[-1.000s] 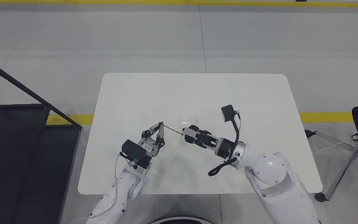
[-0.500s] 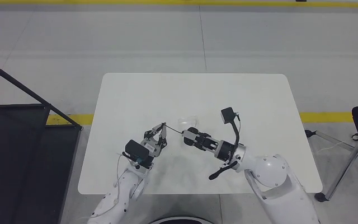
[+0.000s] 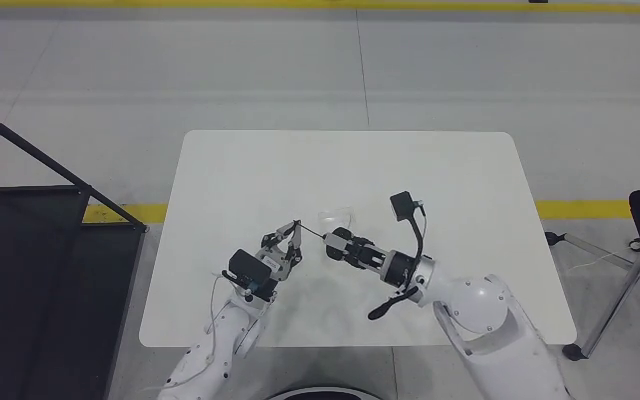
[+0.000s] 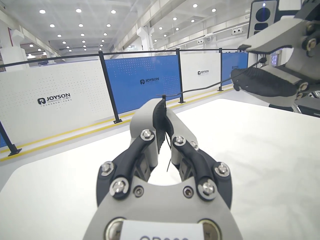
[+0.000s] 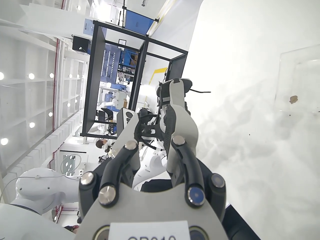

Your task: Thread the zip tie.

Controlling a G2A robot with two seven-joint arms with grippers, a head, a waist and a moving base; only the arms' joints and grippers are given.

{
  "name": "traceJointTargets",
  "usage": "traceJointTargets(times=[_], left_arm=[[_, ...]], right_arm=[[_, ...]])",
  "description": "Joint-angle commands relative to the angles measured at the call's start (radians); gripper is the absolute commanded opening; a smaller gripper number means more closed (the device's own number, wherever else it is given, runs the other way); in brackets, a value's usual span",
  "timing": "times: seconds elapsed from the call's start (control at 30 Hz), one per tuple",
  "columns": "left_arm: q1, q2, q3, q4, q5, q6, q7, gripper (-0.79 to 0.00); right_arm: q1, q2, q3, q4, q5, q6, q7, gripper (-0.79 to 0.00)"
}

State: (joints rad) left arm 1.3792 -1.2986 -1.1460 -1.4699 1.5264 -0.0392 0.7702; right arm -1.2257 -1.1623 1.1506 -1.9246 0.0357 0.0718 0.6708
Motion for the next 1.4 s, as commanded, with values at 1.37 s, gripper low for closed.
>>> traceJointTargets(times=[1.37], left_arm=[[0.008, -0.008, 0.003, -0.001, 0.022, -0.021, 0.010, -0.785]], right_arm=[[0.013, 0.000, -0.012, 0.006, -0.028, 0.037, -0.002, -0.785]])
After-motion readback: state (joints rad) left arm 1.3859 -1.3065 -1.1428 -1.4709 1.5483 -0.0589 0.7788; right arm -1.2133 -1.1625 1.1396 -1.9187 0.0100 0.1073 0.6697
